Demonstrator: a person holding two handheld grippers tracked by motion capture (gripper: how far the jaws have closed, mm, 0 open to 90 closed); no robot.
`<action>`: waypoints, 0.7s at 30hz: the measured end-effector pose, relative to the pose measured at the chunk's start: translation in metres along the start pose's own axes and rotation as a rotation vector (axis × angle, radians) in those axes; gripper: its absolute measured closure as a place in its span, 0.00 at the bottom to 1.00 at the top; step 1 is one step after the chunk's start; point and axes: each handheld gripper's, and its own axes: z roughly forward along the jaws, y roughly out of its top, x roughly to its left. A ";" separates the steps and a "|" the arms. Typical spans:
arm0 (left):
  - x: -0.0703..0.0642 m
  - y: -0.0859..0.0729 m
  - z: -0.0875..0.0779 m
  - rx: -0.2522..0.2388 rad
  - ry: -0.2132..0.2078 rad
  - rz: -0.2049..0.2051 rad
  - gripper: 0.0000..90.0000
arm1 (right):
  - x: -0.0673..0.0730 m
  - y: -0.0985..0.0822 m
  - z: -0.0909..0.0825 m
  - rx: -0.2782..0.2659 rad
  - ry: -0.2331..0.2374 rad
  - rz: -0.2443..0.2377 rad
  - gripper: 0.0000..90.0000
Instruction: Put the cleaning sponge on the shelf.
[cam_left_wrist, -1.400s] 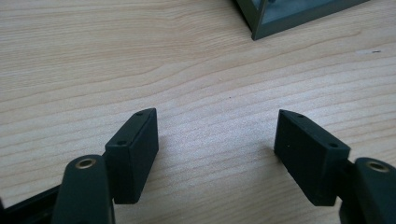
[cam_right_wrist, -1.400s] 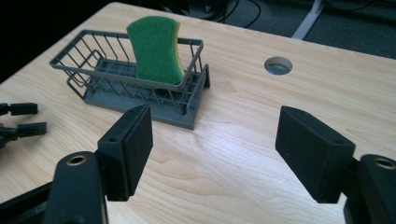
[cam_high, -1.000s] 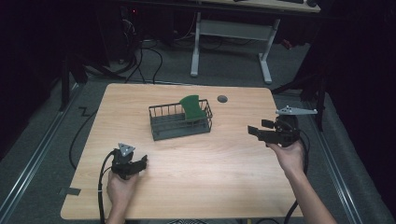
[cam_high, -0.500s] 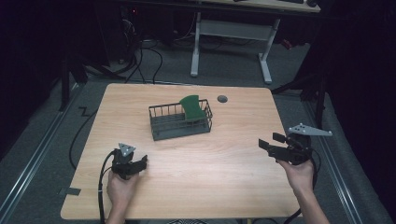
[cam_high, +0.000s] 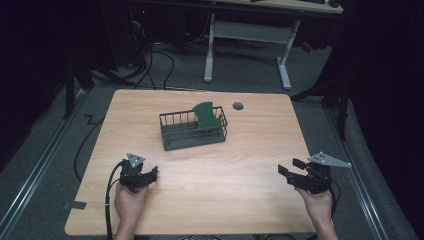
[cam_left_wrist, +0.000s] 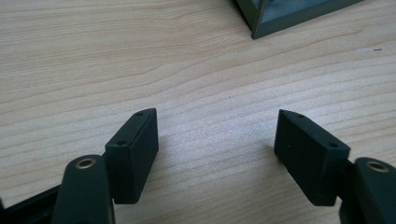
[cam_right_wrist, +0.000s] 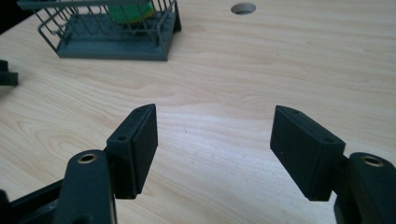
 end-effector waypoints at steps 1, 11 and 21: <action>0.000 0.000 0.000 0.000 0.000 0.000 0.34 | 0.000 -0.003 0.002 0.005 -0.004 0.000 0.36; 0.000 0.000 0.000 -0.001 0.001 0.000 0.34 | -0.006 -0.029 0.020 0.040 -0.032 0.015 0.37; 0.000 0.000 0.000 0.000 0.000 0.000 0.34 | -0.016 -0.046 0.038 0.064 -0.052 0.042 0.38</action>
